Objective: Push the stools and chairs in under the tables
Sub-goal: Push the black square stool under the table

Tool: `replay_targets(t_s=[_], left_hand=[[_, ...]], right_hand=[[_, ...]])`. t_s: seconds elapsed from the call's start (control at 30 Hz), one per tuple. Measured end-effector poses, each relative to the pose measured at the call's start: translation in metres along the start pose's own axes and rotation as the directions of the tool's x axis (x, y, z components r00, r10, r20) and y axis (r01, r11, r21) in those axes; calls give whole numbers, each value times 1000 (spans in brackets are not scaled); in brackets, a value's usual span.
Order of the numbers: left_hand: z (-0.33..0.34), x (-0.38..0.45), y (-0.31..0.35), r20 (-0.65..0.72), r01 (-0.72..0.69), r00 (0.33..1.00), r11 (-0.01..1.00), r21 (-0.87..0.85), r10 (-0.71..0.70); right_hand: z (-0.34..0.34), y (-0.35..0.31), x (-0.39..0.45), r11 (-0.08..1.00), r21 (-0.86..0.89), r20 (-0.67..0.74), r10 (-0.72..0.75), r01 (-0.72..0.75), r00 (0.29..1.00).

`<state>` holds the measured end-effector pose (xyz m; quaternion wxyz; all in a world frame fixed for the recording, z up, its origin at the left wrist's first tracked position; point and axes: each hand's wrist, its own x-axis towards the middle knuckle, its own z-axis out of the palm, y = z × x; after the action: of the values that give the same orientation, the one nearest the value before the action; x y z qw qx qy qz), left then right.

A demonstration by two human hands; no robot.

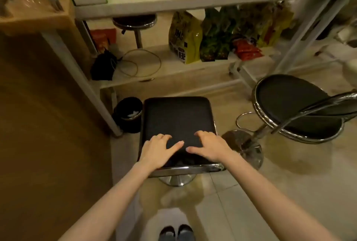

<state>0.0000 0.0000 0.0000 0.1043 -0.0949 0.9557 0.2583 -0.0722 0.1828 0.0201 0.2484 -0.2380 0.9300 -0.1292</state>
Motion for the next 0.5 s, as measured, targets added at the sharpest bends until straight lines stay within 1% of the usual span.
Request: replay_targets(t_s=[0.07,0.1,0.2,0.3,0.37,0.5], left_hand=[[13,4,-5,14,-49,999,993,108,48],[22,4,-11,10,-71,997,989,132,70],[40,3,-23,21,-146,989,973,179,145],[53,3,-34,4,-219,975,955,201,222],[62,3,-39,3,-233,971,946,224,239],[71,2,-46,55,-203,979,943,265,196]], right_hand=[[14,3,4,995,-102,21,-8,10,1000],[25,7,4,990,-142,27,-16,20,1000],[50,18,5,980,-191,41,-48,55,998],[70,35,8,974,-220,9,-60,60,998],[82,42,11,968,-241,-17,-81,75,997],[88,47,16,948,-295,-70,-150,123,986]])
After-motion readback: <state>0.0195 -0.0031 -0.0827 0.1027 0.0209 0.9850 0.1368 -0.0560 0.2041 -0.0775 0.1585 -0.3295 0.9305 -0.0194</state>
